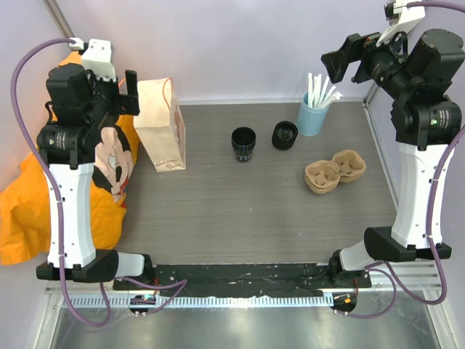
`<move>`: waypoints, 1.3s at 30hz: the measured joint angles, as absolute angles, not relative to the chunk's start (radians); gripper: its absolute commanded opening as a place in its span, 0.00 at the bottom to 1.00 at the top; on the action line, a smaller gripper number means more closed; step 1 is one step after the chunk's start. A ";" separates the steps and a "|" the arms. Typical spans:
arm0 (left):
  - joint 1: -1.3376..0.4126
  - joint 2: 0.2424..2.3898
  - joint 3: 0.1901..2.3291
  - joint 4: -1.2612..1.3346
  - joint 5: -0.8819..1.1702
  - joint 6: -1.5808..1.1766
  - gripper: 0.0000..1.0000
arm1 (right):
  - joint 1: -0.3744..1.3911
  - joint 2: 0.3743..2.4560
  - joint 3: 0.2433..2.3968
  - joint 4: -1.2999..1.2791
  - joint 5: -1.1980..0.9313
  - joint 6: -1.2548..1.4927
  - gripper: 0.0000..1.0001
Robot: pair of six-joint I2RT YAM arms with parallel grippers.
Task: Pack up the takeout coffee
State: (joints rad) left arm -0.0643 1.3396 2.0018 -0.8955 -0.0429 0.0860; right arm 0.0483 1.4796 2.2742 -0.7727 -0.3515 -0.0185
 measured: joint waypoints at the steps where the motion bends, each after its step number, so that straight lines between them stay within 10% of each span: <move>1: -0.064 1.340 2.001 -0.896 -0.043 0.086 1.00 | 0.048 1.480 2.274 -0.773 -0.354 -0.019 1.00; 39: -0.056 1.340 1.825 -0.860 0.005 0.110 0.99 | 0.048 1.463 2.065 -0.792 -0.326 -0.234 1.00</move>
State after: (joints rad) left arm -0.0555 1.3396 1.8252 -0.8597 0.0051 0.1101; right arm 0.0483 1.4628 2.0647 -0.7921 -0.3260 -0.2340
